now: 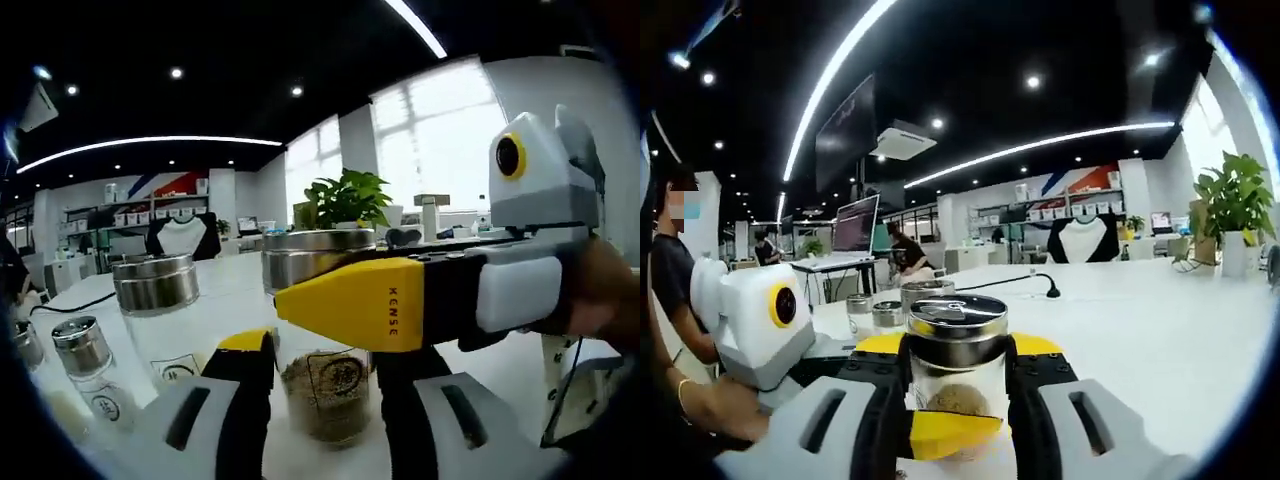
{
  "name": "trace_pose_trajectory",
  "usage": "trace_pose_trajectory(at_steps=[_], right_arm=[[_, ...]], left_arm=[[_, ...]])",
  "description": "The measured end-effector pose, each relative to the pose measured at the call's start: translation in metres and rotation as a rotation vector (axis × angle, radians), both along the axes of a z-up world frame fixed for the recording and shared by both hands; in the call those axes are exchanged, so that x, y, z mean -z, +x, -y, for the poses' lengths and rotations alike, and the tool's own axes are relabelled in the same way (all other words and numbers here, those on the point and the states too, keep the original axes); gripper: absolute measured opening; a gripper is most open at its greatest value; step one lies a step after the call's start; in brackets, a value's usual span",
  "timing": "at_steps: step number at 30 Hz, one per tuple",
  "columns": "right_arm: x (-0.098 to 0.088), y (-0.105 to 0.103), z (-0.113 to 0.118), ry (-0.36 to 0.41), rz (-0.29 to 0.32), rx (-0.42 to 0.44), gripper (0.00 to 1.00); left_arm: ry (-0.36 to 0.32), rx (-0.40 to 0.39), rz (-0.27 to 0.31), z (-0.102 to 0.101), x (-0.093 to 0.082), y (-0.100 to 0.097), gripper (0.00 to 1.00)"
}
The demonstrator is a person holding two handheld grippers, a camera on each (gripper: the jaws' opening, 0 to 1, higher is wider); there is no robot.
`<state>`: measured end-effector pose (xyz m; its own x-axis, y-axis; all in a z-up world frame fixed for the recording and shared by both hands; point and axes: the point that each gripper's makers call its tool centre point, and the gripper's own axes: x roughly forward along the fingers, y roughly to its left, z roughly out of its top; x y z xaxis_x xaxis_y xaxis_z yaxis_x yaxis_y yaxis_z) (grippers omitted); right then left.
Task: Rotate the seasoning bottle until the label or dispensing opening points toward the visible target arrow and the bottle remains upright within the marked orientation range
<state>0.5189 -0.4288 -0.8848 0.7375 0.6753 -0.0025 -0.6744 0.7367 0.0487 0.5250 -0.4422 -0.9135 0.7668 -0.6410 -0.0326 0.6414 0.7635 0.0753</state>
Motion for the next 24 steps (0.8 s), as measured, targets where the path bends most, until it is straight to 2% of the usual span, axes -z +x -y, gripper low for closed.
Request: trace_pose_trajectory(at_steps=[5, 9, 14, 18, 24], right_arm=[[-0.006, 0.005, 0.006, -0.012, 0.016, 0.010, 0.35], [-0.011, 0.014, 0.012, -0.026, 0.034, 0.031, 0.35], [-0.017, 0.023, 0.016, -0.024, 0.047, 0.039, 0.35], [-0.022, 0.027, 0.014, -0.028, 0.059, 0.027, 0.35], [-0.021, 0.032, 0.009, -0.026, 0.056, 0.005, 0.35]], left_arm=[[0.026, 0.041, 0.033, -0.008, -0.012, -0.009, 0.39], [0.026, 0.036, 0.060, -0.024, -0.021, -0.016, 0.35], [0.033, 0.017, 0.067, -0.042, -0.024, -0.020, 0.35], [-0.001, -0.002, 0.094, -0.059, -0.036, -0.029, 0.35], [-0.030, -0.048, 0.094, -0.090, -0.048, -0.033, 0.38]])
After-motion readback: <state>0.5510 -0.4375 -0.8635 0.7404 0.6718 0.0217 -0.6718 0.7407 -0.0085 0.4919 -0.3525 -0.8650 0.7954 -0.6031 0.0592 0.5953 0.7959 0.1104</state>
